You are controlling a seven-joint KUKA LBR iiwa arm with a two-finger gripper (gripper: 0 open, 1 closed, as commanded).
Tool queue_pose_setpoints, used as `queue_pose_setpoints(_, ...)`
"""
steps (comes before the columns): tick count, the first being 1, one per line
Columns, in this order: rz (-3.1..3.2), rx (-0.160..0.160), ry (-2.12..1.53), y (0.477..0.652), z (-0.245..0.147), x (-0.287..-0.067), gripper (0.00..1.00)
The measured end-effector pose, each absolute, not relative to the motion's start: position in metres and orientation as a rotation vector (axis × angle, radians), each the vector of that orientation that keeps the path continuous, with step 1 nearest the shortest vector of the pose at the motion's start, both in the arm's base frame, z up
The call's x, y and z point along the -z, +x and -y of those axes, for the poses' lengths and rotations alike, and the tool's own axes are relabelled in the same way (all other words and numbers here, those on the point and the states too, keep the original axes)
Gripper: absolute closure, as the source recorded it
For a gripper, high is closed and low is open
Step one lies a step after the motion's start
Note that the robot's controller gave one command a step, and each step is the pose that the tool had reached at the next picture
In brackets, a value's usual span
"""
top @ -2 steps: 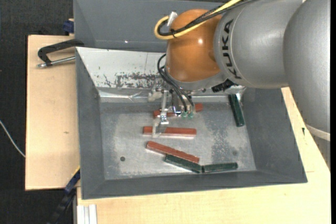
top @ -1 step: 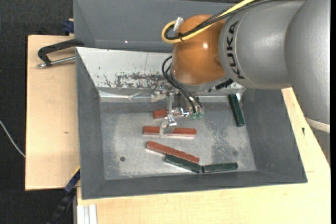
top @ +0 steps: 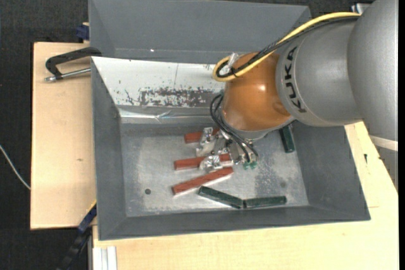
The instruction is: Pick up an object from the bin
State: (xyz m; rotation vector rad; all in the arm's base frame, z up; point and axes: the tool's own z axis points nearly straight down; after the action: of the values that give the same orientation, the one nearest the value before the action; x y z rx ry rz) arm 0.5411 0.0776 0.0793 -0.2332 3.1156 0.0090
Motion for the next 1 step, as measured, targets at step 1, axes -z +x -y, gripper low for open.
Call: queue_pose_setpoints(1, -3.116, -0.009, -0.232, 0.5411, -0.0776, -0.0793, 1.0)
